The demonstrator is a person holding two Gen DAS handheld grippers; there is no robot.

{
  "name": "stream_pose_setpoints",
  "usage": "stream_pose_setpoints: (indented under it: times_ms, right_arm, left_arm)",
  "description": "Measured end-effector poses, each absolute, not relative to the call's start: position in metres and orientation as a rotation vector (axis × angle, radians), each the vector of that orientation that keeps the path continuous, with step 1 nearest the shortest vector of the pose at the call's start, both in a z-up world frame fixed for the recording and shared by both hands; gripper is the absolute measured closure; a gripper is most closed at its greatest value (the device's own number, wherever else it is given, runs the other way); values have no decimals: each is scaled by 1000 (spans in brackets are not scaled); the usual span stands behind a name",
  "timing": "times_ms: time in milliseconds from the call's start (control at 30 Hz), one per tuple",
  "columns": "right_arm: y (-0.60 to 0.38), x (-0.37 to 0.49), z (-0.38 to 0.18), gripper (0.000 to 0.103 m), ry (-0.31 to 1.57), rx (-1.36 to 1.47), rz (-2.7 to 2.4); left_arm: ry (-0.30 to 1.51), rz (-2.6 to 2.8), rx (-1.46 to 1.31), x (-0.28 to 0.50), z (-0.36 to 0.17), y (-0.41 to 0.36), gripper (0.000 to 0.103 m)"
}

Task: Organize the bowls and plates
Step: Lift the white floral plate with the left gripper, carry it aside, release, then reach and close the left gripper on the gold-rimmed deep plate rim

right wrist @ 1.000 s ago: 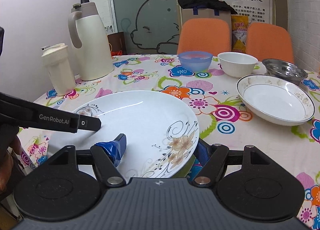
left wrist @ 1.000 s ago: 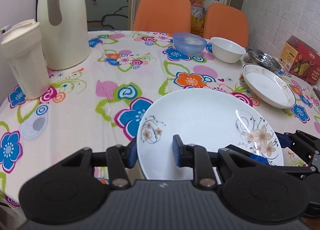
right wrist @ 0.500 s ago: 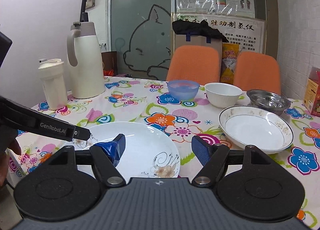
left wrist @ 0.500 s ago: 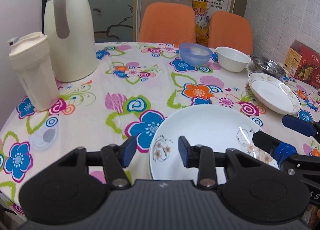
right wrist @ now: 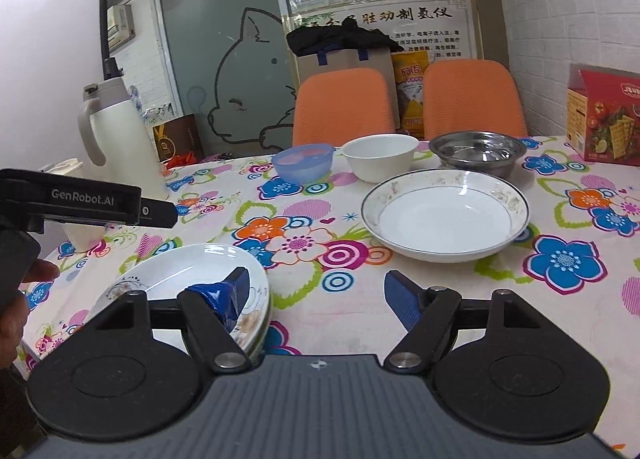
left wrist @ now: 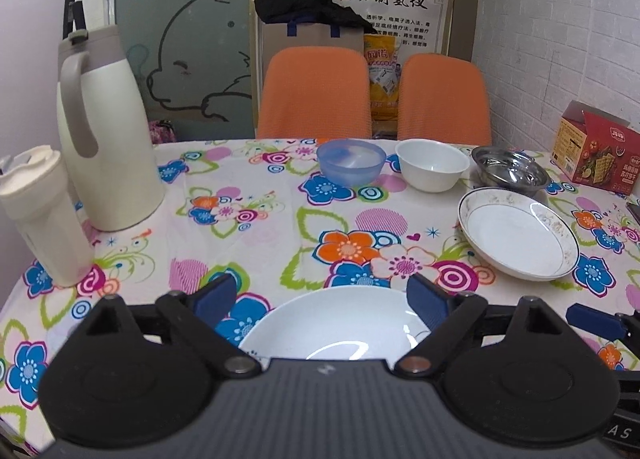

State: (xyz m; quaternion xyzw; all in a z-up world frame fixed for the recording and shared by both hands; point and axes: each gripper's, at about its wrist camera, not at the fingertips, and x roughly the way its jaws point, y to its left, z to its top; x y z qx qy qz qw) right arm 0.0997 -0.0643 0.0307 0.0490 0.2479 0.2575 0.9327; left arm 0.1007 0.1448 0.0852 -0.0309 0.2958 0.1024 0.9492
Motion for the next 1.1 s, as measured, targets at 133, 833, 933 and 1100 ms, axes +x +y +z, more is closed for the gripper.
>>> stream_pose_setpoints:
  times_ms: [133,833,933,1100]
  right_arm:
    - [-81,109,27,42,538,148,501]
    - [-153,156,21,40,560,217,380]
    - [-158,169,23,40,551,201,367]
    - [-161,208,22,40,562,143,348]
  left_arm:
    - [587,256,-5,113,88,131,13]
    - [621,211,73,171,88,86,13]
    - [635,207,82,182,86,84,13]
    - [716,66,37,220,84,90,13]
